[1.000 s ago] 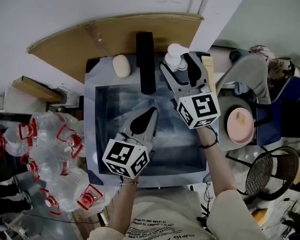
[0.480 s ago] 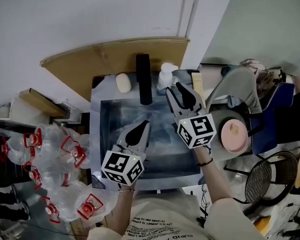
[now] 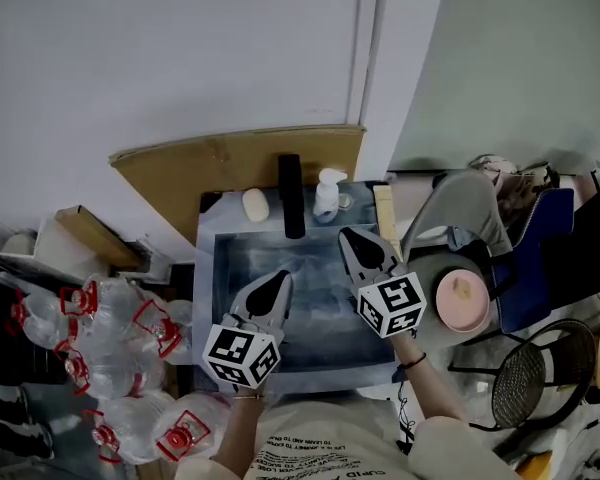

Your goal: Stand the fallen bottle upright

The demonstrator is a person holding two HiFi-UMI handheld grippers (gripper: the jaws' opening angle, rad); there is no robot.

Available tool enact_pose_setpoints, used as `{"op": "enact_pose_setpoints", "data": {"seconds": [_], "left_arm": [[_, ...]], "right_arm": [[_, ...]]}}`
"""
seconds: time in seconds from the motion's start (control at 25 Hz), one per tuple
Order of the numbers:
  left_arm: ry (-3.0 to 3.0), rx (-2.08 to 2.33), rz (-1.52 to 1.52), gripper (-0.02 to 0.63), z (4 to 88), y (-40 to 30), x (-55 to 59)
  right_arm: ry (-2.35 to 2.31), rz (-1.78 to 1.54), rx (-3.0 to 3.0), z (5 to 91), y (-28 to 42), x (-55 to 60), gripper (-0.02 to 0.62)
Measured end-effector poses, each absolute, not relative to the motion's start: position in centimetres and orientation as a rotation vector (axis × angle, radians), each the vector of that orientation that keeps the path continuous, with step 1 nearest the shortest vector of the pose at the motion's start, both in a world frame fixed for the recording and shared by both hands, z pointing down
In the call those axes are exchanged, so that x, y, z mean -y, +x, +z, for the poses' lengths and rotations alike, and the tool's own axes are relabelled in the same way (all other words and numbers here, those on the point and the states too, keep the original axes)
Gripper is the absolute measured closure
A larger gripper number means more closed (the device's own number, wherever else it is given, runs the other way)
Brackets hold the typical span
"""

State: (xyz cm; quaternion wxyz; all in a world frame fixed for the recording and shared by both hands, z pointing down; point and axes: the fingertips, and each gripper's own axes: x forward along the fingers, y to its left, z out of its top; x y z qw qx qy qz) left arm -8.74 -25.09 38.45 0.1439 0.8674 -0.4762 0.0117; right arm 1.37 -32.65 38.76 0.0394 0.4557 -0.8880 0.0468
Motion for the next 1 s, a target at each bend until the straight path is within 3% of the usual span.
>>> {"op": "enact_pose_setpoints", "data": {"seconds": [1.0], "left_arm": [[2.552, 1.608, -0.038, 0.581, 32.7, -14.9, 20.6]], "right_arm": [[1.412, 0.199, 2.834, 34.0, 5.1, 25.2, 0.591]]}}
